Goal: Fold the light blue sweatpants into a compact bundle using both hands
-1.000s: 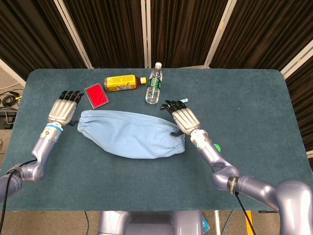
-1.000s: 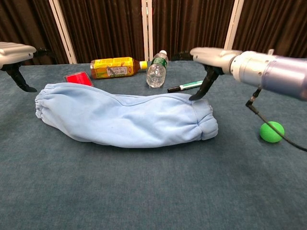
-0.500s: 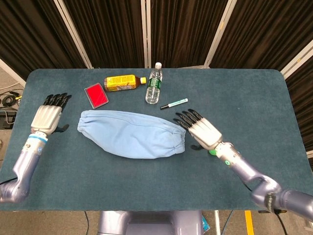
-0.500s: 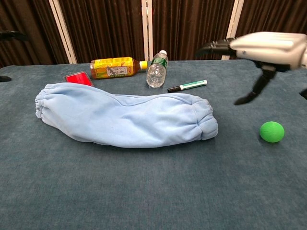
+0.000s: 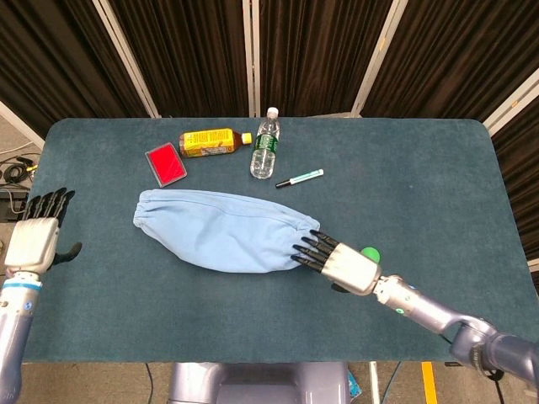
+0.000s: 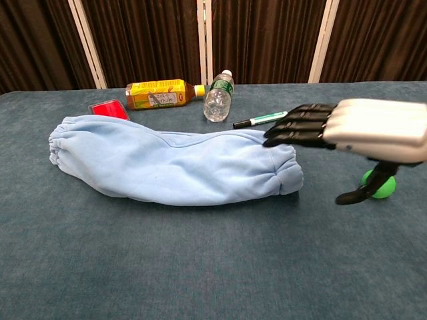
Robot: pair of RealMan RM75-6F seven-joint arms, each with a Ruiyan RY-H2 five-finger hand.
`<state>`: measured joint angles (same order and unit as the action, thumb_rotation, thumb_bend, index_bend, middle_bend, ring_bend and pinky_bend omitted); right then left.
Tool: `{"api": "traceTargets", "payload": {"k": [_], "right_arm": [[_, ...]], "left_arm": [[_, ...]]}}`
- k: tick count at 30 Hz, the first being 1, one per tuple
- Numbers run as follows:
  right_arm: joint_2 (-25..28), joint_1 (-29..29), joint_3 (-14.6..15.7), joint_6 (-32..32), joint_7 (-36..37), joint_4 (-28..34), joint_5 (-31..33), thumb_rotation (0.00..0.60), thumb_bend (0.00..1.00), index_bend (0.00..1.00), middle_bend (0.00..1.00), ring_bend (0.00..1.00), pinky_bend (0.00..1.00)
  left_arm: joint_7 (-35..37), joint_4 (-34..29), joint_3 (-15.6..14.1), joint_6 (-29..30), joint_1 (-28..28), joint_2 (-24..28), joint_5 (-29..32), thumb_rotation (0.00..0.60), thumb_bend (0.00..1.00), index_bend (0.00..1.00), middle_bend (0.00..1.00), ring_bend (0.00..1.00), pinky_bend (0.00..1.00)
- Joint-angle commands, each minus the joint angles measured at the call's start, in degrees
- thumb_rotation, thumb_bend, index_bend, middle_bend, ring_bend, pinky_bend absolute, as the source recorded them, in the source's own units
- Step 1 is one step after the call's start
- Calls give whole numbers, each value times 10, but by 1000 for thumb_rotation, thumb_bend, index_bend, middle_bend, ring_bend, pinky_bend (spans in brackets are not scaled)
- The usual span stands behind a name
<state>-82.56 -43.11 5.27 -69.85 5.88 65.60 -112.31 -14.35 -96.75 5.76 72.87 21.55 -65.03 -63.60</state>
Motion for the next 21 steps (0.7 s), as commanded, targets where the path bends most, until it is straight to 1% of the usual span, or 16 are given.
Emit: {"api": "traceTargets", "payload": {"k": [1, 6, 11, 17, 18, 21], "right_arm": [[-25, -16, -1, 22, -14, -21, -3, 600, 81, 86, 37, 0, 0], [-61, -32, -11, 52, -38, -41, 12, 600, 98, 83, 31, 0, 0], [-86, -47, -25, 93, -63, -56, 38, 600, 132, 71, 27, 0, 0], [-100, -58, -41, 122, -85, -73, 69, 600, 150, 72, 32, 0, 0], [-104, -63, -45, 139, -99, -81, 77, 600, 156, 76, 37, 0, 0], [-110, -67, -48, 154, -120, -86, 87, 600, 181, 88, 45, 0, 0]], "left_arm": [[0, -8, -11, 12, -13, -2, -12, 600, 315, 0, 0, 0, 0], [-6, -12, -16, 31, -28, -9, -25, 600, 315, 0, 0, 0, 0], [-4, -8, -12, 33, -32, -11, -29, 600, 315, 0, 0, 0, 0], [4, -1, -7, 30, -34, -12, -32, 600, 316, 0, 0, 0, 0], [8, 1, -5, 30, -35, -12, -33, 600, 317, 0, 0, 0, 0], [14, 5, -3, 28, -35, -12, -36, 600, 318, 0, 0, 0, 0]]}}
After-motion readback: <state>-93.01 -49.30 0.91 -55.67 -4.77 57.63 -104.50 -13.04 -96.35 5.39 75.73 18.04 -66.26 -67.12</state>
